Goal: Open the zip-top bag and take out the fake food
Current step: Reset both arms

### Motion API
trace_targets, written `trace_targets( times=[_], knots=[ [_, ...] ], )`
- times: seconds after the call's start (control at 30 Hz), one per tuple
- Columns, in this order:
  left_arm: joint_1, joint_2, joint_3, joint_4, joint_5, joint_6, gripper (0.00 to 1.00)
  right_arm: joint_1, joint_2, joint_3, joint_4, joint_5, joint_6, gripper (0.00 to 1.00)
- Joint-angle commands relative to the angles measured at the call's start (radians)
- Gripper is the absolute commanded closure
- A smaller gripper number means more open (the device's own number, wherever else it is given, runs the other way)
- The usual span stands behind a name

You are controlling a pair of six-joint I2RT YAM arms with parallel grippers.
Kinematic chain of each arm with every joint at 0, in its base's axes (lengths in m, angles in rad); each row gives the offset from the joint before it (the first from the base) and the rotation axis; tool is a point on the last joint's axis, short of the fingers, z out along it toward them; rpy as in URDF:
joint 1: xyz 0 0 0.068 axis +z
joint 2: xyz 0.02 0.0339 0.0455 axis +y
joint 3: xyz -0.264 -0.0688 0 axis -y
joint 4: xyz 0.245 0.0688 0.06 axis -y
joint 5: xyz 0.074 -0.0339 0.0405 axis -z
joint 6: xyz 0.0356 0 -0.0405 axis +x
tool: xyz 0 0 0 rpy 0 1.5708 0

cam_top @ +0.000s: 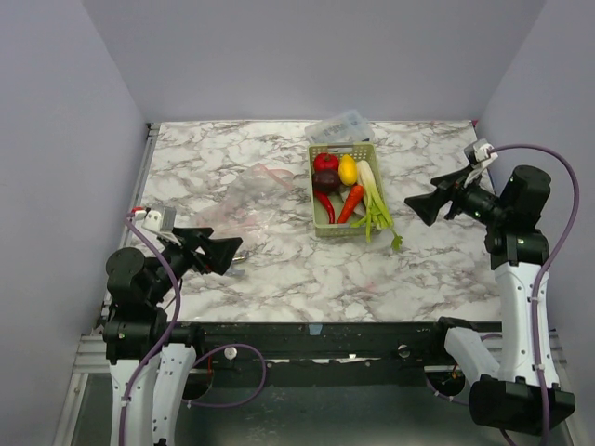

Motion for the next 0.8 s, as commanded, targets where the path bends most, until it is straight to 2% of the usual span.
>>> trace_targets(
  times=[0.0,0.33,0.77],
  knots=[
    [0.005,0.011,0.030,-0.005,0.038,-0.022,0.01,-0.004,-0.017,0.038,-0.025,0.040,0.024,0.00],
    [0.005,0.020,0.059,-0.022,0.040,-0.019,0.02,-0.004,-0.023,0.050,0.018,0.158,0.160,0.00],
    [0.005,0.017,0.067,-0.039,0.037,-0.011,0.01,-0.004,-0.028,0.083,0.019,0.247,0.210,0.00]
  ],
)
